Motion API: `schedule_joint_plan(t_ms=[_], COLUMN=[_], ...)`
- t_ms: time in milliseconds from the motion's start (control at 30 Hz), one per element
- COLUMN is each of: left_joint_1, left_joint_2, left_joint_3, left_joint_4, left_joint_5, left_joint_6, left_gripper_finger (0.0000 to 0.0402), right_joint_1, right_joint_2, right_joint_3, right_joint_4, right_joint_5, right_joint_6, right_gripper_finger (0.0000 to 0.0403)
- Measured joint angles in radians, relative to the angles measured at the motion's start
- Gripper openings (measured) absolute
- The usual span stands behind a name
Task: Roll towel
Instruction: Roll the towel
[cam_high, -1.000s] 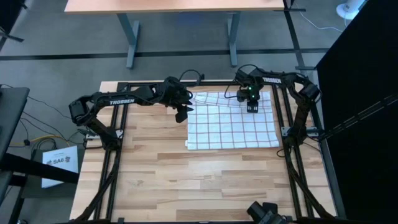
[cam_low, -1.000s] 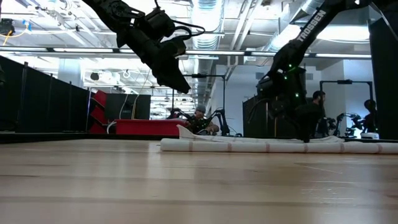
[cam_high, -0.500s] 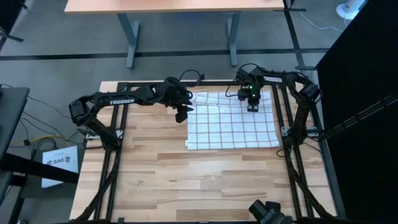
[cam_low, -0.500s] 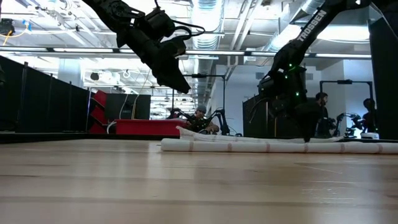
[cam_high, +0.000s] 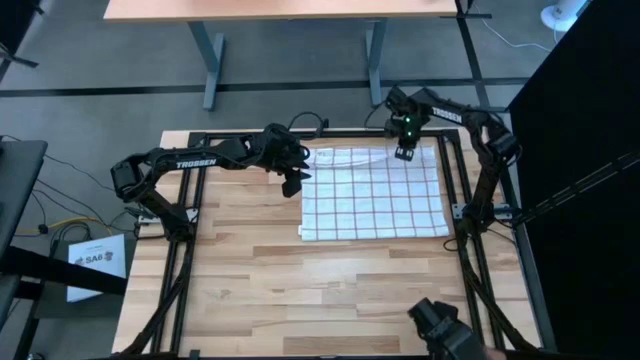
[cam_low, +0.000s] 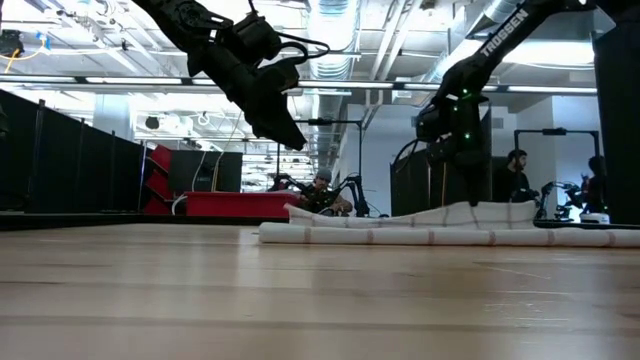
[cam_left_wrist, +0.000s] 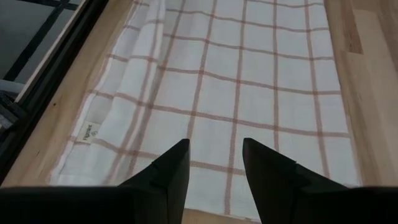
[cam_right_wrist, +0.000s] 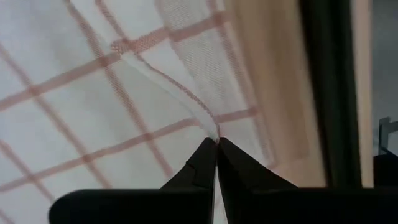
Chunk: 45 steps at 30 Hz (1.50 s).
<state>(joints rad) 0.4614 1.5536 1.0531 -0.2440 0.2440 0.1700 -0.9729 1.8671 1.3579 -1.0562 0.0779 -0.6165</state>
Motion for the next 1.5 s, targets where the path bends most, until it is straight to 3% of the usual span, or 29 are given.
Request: schedule_joint_plan(t_ms=[400, 800, 933, 1033, 1167, 1333, 1500], left_joint_1=[0.000, 0.000, -0.012, -0.032, -0.037, -0.036, -0.034], left_joint_2=[0.000, 0.000, 0.000, 0.001, 0.002, 0.002, 0.002], left_joint_3=[0.000, 0.000, 0.000, 0.000, 0.000, 0.000, 0.000], left_joint_4=[-0.005, -0.012, -0.010, -0.008, -0.022, -0.023, -0.032], left_joint_5=[0.016, 0.016, 0.053, 0.043, 0.014, 0.013, 0.013], left_joint_6=[-0.019, -0.022, -0.023, 0.001, 0.009, -0.024, -0.026], left_gripper_finger=[0.0134, 0.0134, 0.0134, 0.0134, 0.0134, 0.0134, 0.0134], right_joint_1=[-0.043, -0.023, 0.036, 0.103, 0.185, 0.256, 0.284], right_joint_2=[0.004, -0.002, -0.004, -0.004, -0.002, 0.001, 0.076], right_joint_3=[0.000, 0.014, 0.036, 0.025, 0.018, 0.019, 0.056], right_joint_4=[0.170, 0.136, 0.034, 0.018, 0.128, 0.311, 0.260], right_joint_5=[-0.004, -0.013, -0.189, -0.235, -0.229, -0.078, -0.022], right_joint_6=[0.025, 0.064, 0.070, 0.042, 0.008, -0.052, -0.125], right_gripper_finger=[0.0011, 0.0134, 0.0149, 0.0147, 0.0142, 0.0142, 0.0141])
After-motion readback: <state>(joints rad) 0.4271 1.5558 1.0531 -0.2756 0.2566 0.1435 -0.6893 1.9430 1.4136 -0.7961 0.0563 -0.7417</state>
